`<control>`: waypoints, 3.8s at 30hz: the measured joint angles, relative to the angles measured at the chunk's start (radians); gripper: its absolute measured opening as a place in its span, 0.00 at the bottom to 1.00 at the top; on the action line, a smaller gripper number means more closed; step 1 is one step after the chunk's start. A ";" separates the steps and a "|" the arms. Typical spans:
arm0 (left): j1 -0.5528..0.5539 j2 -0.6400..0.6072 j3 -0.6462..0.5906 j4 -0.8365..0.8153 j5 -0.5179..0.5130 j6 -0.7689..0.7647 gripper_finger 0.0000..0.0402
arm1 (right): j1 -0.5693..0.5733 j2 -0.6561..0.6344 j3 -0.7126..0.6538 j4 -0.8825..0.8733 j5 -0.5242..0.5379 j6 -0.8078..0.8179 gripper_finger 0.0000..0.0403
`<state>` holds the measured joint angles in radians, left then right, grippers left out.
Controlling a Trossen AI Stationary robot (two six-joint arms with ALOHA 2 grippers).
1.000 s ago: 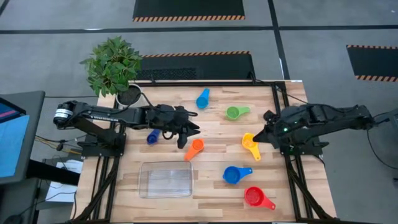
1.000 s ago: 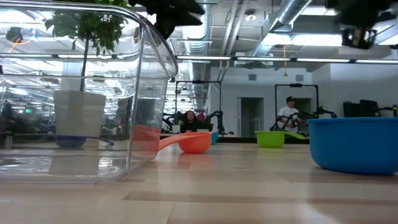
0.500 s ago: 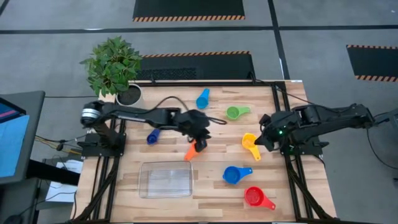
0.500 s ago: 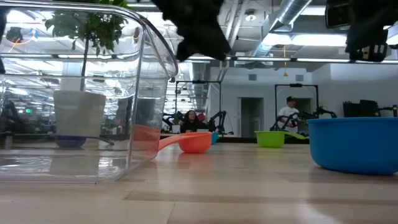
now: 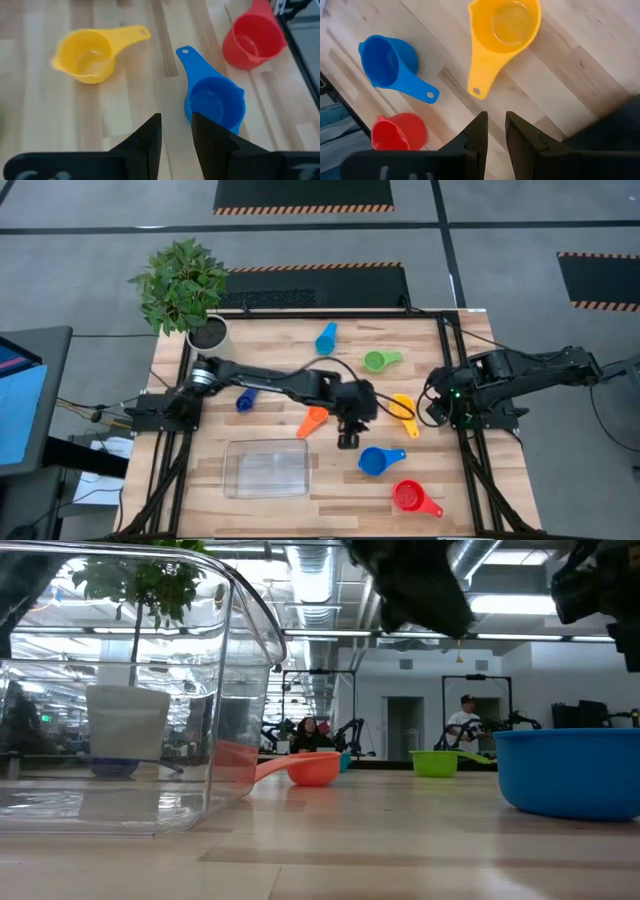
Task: Nest measuring cups in basket
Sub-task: Put the red measuring cup into the transparent bin
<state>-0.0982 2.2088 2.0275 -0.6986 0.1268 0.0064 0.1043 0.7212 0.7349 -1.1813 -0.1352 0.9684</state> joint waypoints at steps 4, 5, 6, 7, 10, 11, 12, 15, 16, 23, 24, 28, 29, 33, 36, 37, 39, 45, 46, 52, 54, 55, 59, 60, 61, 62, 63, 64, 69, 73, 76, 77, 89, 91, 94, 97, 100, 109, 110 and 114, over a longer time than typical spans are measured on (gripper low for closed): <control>-0.012 0.103 0.127 -0.079 0.001 -0.046 0.24 | 0.000 -0.002 0.000 -0.008 0.000 0.001 0.23; -0.015 0.125 0.153 -0.094 0.001 -0.051 0.24 | 0.000 -0.002 0.000 -0.010 0.000 0.001 0.23; -0.018 0.143 0.183 -0.093 0.000 -0.052 0.24 | 0.000 -0.002 0.000 -0.011 0.000 0.001 0.23; -0.020 0.163 0.206 -0.094 -0.001 -0.049 0.24 | 0.000 -0.001 0.000 -0.011 0.000 0.001 0.23; -0.021 0.222 0.275 -0.091 0.024 -0.071 0.24 | 0.000 -0.002 0.000 -0.016 0.000 0.001 0.23; -0.021 0.239 0.298 -0.086 0.051 -0.092 0.24 | 0.000 -0.002 0.000 -0.018 0.000 0.001 0.23; -0.022 0.252 0.315 -0.077 0.082 -0.109 0.24 | 0.000 -0.002 0.000 -0.018 0.000 0.000 0.23; -0.038 0.267 0.327 0.008 0.133 -0.130 0.24 | 0.000 -0.002 0.000 -0.018 0.000 -0.015 0.23; -0.047 0.268 0.326 0.025 0.145 -0.134 0.24 | 0.000 -0.002 0.000 -0.018 0.001 -0.024 0.23; -0.122 0.268 0.325 0.028 0.046 -0.059 0.24 | 0.000 -0.002 0.000 -0.019 0.001 -0.031 0.23; -0.131 0.268 0.325 0.019 0.021 -0.039 0.24 | 0.000 -0.002 0.000 -0.019 0.001 -0.031 0.23; -0.151 0.283 0.325 -0.009 -0.051 -0.001 0.24 | 0.000 -0.002 0.000 -0.019 0.001 -0.031 0.23; -0.152 0.285 0.323 -0.023 -0.053 0.000 0.24 | 0.000 -0.002 0.000 -0.019 0.001 -0.029 0.23; -0.151 0.307 0.324 -0.041 -0.066 -0.006 0.24 | 0.000 -0.002 0.000 -0.016 0.001 -0.019 0.23; -0.147 0.317 0.324 -0.038 -0.089 0.010 0.24 | 0.000 -0.001 -0.001 -0.015 0.001 -0.009 0.23; -0.146 0.318 0.324 -0.058 -0.093 0.013 0.24 | 0.000 -0.002 -0.001 -0.016 0.001 -0.003 0.23; -0.142 0.324 0.324 -0.087 -0.094 0.015 0.24 | 0.000 -0.002 -0.001 -0.016 0.001 0.000 0.23; -0.131 0.354 0.323 -0.146 -0.096 0.045 0.24 | 0.000 -0.002 -0.001 -0.015 0.001 0.000 0.23; -0.130 0.354 0.323 -0.163 -0.109 0.050 0.24 | 0.000 -0.002 -0.001 -0.016 0.001 0.000 0.23; -0.090 0.363 0.324 -0.162 -0.191 0.057 0.24 | 0.000 -0.002 -0.001 -0.017 0.001 0.000 0.23; -0.064 0.363 0.324 -0.174 -0.202 0.061 0.24 | 0.000 -0.002 -0.001 -0.016 0.001 0.001 0.23; -0.053 0.363 0.324 -0.187 -0.211 0.061 0.24 | 0.000 -0.002 -0.001 -0.016 0.001 0.001 0.23; 0.002 0.363 0.324 -0.219 -0.261 0.092 0.24 | 0.000 -0.002 -0.001 -0.016 0.001 0.001 0.23; 0.016 0.363 0.324 -0.220 -0.272 0.101 0.24 | 0.000 -0.002 -0.001 -0.016 0.001 0.001 0.23; 0.031 0.363 0.324 -0.223 -0.277 0.108 0.24 | 0.000 -0.002 -0.001 -0.016 0.001 0.001 0.23; 0.045 0.363 0.324 -0.229 -0.280 0.110 0.24 | 0.000 -0.002 -0.001 -0.016 0.001 0.000 0.23; 0.060 0.363 0.324 -0.235 -0.281 0.110 0.24 | 0.000 -0.002 -0.001 -0.016 0.001 -0.004 0.23; 0.072 0.363 0.324 -0.243 -0.279 0.103 0.24 | 0.000 -0.002 -0.001 -0.016 0.001 -0.005 0.23; 0.127 0.330 0.327 -0.337 -0.092 0.018 0.24 | 0.000 -0.002 -0.001 -0.018 0.002 -0.021 0.23; 0.141 0.236 0.329 -0.326 0.117 -0.060 0.24 | 0.000 -0.002 -0.001 -0.019 0.002 -0.050 0.23; 0.127 0.192 0.332 -0.271 0.228 -0.095 0.24 | 0.000 -0.002 -0.001 -0.019 0.003 -0.060 0.23; 0.115 0.190 0.331 -0.247 0.257 -0.098 0.24 | 0.000 -0.002 -0.001 -0.019 0.003 -0.060 0.23; -0.104 0.202 0.324 0.209 0.224 -0.038 0.23 | 0.000 -0.002 -0.001 -0.023 0.004 -0.054 0.23; -0.123 0.210 0.326 0.246 0.214 -0.019 0.23 | 0.000 -0.001 -0.001 -0.021 0.005 -0.030 0.23; -0.143 0.234 0.323 0.268 0.202 -0.016 0.23 | 0.000 -0.001 -0.001 -0.011 0.004 0.015 0.23; -0.152 0.250 0.323 0.251 0.202 -0.047 0.23 | 0.008 0.000 -0.001 0.020 -0.019 0.019 0.23; -0.150 0.247 0.324 0.194 0.201 -0.048 0.23 | 0.043 0.000 -0.001 0.116 -0.078 0.006 0.23; -0.089 0.124 0.329 -0.302 0.173 0.064 0.23 | 0.203 -0.002 -0.001 0.416 -0.229 0.284 0.20; -0.080 0.109 0.329 -0.365 0.160 0.080 0.23 | 0.224 -0.002 -0.001 0.442 -0.229 0.320 0.19; -0.051 0.032 0.328 -0.530 0.127 0.142 0.23 | 0.309 0.006 -0.001 0.571 -0.185 0.427 0.18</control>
<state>-0.1489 2.2410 2.3554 -1.2290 0.2535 0.1489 0.4137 0.7275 0.7341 -0.6105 -0.3205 1.3954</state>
